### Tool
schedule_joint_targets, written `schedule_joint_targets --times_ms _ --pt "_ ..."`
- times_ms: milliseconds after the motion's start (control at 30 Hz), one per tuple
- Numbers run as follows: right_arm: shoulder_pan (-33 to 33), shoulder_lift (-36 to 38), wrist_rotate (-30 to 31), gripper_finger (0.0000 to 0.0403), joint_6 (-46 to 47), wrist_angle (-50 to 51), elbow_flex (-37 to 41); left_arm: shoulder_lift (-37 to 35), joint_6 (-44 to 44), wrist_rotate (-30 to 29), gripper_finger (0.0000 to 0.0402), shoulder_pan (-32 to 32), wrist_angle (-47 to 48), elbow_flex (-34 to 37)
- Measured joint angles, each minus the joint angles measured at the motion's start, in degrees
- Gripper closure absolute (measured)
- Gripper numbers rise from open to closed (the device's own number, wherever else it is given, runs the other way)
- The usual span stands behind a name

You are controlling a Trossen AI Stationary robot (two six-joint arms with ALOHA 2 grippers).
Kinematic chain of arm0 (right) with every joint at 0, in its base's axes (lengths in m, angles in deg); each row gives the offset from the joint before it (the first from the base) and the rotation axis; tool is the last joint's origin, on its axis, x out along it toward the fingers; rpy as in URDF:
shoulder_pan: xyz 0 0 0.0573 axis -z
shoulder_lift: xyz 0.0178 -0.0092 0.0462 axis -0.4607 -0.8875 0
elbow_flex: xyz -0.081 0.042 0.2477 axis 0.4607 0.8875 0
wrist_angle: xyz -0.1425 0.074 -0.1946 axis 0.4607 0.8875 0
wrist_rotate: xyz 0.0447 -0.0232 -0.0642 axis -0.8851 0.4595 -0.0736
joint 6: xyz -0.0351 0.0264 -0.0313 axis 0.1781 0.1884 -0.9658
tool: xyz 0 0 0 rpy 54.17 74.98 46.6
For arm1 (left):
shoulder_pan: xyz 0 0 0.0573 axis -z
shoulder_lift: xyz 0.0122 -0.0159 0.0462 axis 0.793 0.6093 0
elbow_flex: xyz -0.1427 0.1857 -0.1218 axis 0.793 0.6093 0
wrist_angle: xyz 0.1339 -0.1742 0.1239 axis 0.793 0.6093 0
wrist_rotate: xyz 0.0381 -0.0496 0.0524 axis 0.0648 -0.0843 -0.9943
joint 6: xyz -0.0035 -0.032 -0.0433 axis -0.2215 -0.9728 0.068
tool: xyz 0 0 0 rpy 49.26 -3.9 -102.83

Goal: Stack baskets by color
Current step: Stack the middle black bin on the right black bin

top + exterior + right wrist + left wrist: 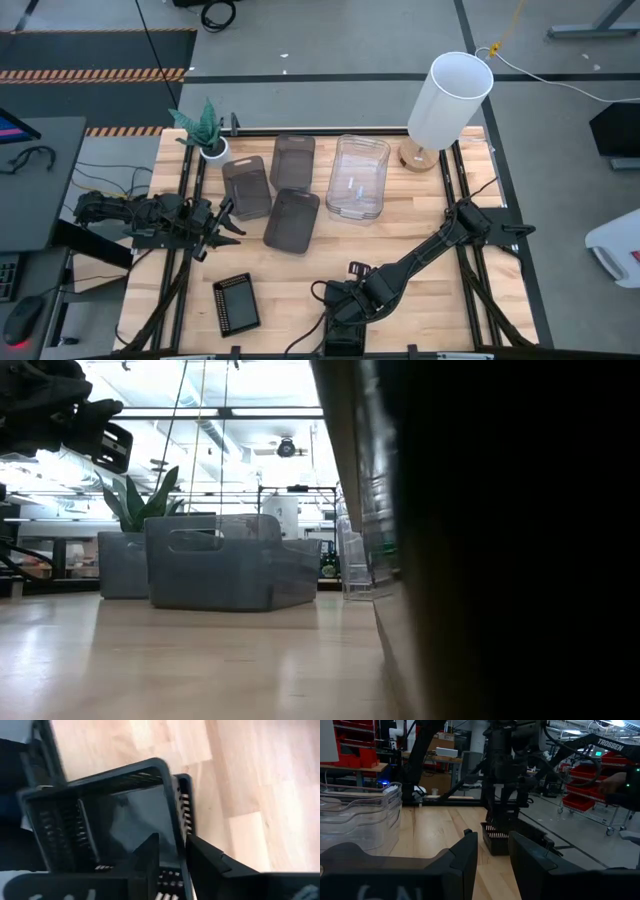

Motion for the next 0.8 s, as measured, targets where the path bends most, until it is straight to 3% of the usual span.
schedule_joint_targets --times_ms 367,800 --pt "2.39 -0.09 -2.93 0.0291 -0.04 2.76 3.51 0.02 0.00 0.00 0.0285 0.00 0.00 0.00" --pt "-0.93 0.02 -1.24 0.0293 -2.74 -16.49 7.14 0.00 0.00 0.00 0.0285 0.00 0.00 0.02"
